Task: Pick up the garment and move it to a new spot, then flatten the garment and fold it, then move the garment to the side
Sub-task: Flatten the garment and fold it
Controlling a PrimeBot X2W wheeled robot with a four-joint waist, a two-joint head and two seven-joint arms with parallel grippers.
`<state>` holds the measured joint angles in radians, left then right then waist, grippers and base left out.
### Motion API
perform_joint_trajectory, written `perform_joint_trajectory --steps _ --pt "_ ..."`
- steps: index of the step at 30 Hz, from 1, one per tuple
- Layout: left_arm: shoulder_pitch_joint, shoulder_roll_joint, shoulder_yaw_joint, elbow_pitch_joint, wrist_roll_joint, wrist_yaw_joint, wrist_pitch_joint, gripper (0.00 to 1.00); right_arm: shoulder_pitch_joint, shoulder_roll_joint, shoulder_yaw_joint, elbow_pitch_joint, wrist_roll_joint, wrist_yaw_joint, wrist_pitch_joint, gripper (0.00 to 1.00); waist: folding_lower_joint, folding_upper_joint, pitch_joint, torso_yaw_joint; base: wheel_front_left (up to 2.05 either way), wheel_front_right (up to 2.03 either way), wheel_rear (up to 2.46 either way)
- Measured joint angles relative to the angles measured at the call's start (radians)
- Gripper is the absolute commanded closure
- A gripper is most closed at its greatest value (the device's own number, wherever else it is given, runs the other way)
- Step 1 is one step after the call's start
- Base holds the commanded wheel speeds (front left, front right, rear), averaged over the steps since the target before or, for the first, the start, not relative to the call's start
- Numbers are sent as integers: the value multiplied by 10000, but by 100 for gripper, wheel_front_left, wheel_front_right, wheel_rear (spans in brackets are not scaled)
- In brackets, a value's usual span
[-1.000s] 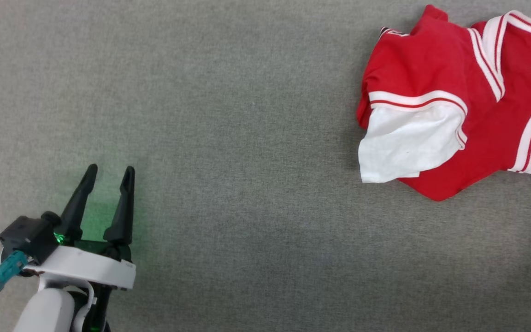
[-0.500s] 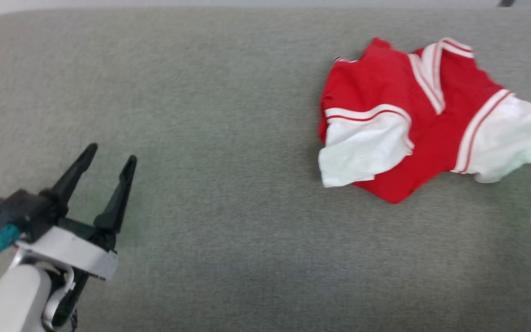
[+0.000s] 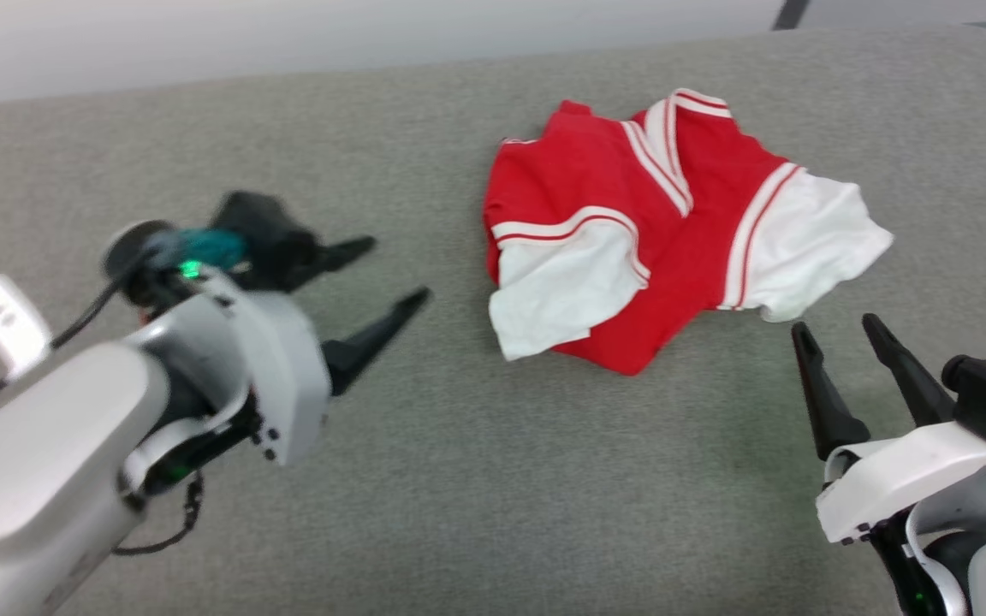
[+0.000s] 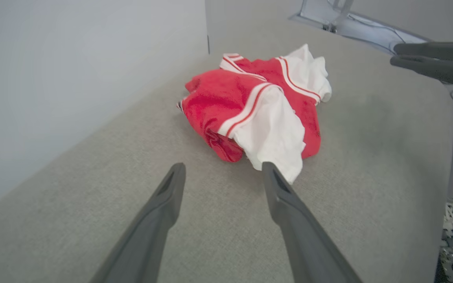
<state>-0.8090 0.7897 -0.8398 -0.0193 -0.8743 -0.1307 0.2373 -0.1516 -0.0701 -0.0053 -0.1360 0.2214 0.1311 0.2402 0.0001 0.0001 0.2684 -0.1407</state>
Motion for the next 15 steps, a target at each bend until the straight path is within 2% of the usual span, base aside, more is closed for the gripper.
perform_joint_trajectory --steps 7,12,15 --pt "-1989 -476 -2253 671 -1850 0 2266 0 96 130 278 -198 -13 0 -176 0 0 0 32 -620 0 0 0" --pt "-2765 -736 -3127 1271 -2748 0 3007 0 83 165 497 -180 -27 0 -299 0 0 0 186 -991 0 0 0" --pt "-3106 -834 -3513 1574 -3076 0 3093 0 75 173 616 -121 -27 0 -385 0 -1 0 314 -1176 0 0 0"
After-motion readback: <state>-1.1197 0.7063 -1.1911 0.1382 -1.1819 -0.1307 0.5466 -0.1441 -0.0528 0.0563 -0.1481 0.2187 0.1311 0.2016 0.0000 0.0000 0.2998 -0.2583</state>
